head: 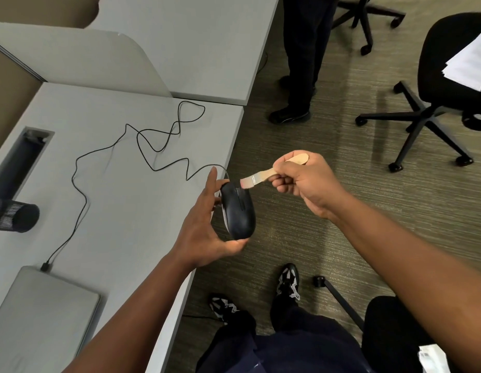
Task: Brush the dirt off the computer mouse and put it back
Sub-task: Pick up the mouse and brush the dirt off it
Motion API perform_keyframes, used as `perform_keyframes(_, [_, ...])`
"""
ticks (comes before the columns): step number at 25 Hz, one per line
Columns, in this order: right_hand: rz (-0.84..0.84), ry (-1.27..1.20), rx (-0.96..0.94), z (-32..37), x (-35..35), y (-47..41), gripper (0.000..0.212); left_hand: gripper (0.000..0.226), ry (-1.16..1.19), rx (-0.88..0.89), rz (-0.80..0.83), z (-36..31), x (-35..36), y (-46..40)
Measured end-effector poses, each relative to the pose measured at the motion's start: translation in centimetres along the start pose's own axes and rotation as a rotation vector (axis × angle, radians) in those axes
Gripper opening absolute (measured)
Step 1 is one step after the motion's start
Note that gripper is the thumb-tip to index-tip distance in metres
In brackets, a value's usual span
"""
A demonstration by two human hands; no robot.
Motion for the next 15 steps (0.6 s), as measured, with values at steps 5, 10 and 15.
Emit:
perform_keyframes(5, [-0.011,0.157,-0.323,3.7,0.7,1.5,0.009,0.151,-0.042,-0.015,-0.001,-0.1,-0.1,0.1])
perform_keyframes(10, [0.141,0.468,-0.468,5.7,4.4,3.0,0.012,0.152,-0.136,0.001,-0.054,-0.8,-0.4,0.1])
perform_keyframes(15, [0.268,0.562,-0.390,5.4,5.0,3.8,0.017,0.152,-0.172,-0.049,-0.090,-0.2,-0.7,0.0])
Point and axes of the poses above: each hand's wrist, its own y-axis away from the middle knuckle, its own x-axis out of the palm, z = x × y, the point moved 9 cm from there along -y, towards the middle knuckle, and after that the axes turned 13 degrees about -x, right-handed, at the moved point
